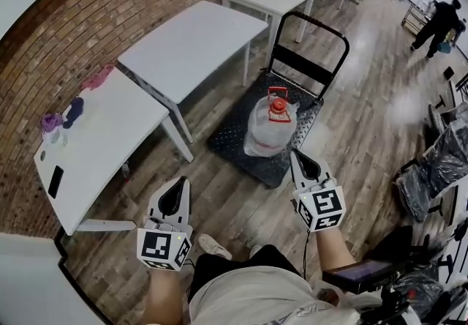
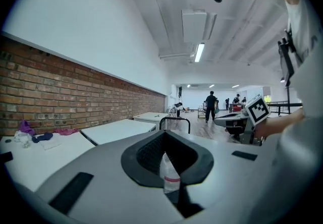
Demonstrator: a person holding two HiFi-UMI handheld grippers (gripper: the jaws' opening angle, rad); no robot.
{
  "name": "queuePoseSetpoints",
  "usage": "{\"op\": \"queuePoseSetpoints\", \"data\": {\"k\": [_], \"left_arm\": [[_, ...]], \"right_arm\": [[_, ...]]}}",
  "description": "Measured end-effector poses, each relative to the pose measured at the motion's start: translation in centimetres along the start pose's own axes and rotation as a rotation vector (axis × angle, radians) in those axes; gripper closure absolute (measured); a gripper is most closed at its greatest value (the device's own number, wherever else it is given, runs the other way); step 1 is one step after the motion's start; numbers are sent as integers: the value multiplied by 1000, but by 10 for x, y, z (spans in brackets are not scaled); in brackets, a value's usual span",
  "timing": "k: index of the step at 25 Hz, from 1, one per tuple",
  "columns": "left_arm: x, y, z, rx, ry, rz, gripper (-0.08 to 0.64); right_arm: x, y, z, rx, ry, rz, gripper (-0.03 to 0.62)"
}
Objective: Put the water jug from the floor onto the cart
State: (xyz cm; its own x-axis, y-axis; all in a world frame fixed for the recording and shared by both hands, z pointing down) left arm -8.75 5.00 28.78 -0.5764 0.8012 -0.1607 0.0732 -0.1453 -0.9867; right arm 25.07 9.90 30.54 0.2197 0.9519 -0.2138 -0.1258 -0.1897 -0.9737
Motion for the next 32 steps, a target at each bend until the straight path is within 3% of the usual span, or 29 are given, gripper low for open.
{"op": "queuePoseSetpoints", "data": {"k": [8,17,32], "left_arm": [[15,13,-75,-31,-11,-17,558],[30,15,-104,-32,-51,-37,558],[71,26,-70,-40,-61,-72,558]], "right_arm": [[73,-2,-37,7,-12,-31,588],[116,-1,-39,9,-40,-42,589],[112,25,19,37,-13,-45,589]]}}
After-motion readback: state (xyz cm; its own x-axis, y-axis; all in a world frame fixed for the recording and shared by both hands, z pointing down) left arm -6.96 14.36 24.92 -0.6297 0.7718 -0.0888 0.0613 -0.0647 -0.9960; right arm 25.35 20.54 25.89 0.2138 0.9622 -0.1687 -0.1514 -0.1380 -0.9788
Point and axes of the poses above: the fingertips, and each gripper's own axes: x backward along the fingers, z to its left, y out of its top, the point moved 10 cm from there along x, backward along the fingers, and after that the axes turned 8 degrees about y, right-handed, at the moved point
